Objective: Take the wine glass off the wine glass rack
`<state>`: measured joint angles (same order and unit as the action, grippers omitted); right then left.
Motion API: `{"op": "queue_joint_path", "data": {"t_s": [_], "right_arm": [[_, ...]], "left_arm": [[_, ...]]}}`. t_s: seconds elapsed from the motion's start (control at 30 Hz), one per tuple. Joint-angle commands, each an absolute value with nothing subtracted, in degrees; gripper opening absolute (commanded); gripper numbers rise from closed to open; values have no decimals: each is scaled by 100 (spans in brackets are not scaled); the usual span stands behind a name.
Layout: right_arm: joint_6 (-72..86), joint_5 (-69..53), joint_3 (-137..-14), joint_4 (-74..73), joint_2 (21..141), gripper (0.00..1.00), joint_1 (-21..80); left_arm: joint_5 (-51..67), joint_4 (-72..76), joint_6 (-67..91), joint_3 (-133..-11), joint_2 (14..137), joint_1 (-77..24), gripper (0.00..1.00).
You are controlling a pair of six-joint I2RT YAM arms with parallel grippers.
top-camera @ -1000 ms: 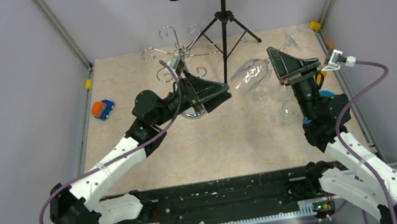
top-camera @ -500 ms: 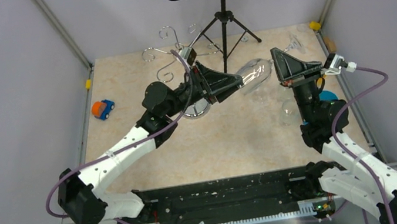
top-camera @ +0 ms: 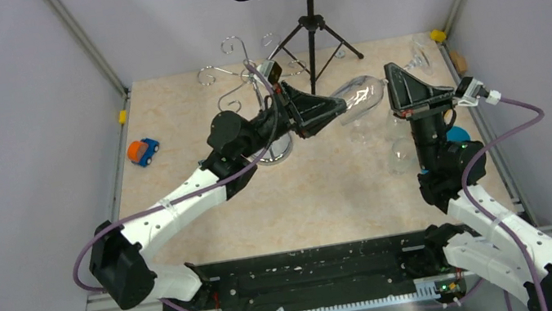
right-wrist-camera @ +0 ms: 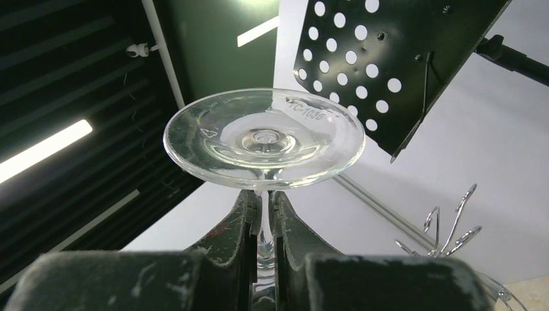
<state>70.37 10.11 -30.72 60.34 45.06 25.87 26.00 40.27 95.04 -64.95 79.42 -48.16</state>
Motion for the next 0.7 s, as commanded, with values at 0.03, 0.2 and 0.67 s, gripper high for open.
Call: {"op": "queue_joint_path", "data": {"t_s": [0.03,0.2,0.67], "right_arm": [[7015,639,-3041,6172,4448,0,2667],[6781,492,-3118,5850,4306,0,2663],[6680,482,-3045,4919,3655,52,2672]], "left_arm": [[2496,4377,9459,-6923,7945,-4869,6],[2428,4192,9253,-6959,7912,-4869,0],[1683,3212,7451,-7069,7437,-4844,0]]}}
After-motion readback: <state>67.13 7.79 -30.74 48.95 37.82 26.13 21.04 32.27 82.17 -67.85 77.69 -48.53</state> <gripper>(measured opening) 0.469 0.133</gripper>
